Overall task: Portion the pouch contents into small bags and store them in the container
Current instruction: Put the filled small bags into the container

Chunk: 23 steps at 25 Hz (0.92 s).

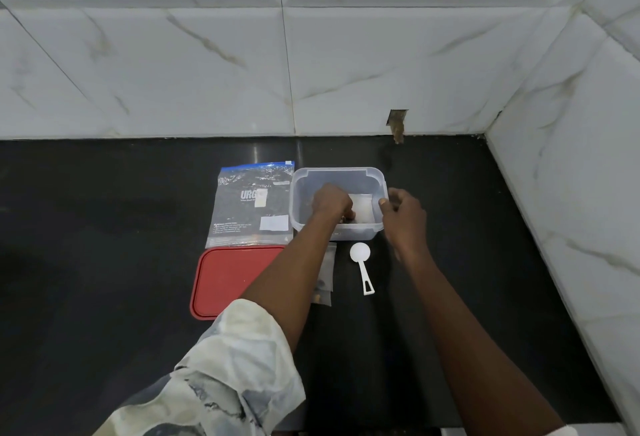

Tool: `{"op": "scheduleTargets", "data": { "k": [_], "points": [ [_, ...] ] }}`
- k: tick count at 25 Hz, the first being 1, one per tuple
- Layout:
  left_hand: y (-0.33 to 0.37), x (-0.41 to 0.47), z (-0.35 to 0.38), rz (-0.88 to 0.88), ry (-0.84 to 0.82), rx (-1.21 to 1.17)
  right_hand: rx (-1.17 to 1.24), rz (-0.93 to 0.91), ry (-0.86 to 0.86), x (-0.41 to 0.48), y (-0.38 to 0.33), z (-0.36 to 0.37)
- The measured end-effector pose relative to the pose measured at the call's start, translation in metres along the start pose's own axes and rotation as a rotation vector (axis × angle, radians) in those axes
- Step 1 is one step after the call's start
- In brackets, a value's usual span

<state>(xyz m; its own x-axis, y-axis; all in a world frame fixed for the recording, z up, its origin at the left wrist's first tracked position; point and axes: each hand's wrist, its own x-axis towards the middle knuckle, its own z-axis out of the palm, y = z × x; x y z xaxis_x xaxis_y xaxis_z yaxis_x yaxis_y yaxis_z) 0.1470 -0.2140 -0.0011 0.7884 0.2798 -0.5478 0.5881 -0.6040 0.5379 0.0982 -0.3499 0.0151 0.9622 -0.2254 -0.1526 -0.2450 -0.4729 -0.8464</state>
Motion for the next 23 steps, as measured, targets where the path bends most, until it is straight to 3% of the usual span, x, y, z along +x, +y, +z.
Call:
{"op": "scheduleTargets", "data": {
  "k": [9, 14, 16, 19, 23],
  "points": [
    [-0.001, -0.023, -0.016, 0.214, 0.186, 0.006, 0.021, 0.055, -0.020, -0.004, 0.000, 0.003],
    [-0.044, -0.081, -0.060, 0.241, 0.497, -0.517, -0.085, -0.180, 0.227, -0.053, -0.007, -0.005],
    [-0.085, -0.113, -0.062, 0.133, 0.508, -0.581, -0.137, -0.159, 0.110, -0.085, 0.001, 0.008],
    [-0.141, -0.136, -0.033, 0.033, 0.372, -0.343, -0.372, -0.011, -0.108, -0.114, 0.017, 0.049],
    [-0.161, -0.147, 0.020, 0.083, 0.343, -0.192, -0.473, 0.066, -0.065, -0.112, 0.009, 0.081]
  ]
}}
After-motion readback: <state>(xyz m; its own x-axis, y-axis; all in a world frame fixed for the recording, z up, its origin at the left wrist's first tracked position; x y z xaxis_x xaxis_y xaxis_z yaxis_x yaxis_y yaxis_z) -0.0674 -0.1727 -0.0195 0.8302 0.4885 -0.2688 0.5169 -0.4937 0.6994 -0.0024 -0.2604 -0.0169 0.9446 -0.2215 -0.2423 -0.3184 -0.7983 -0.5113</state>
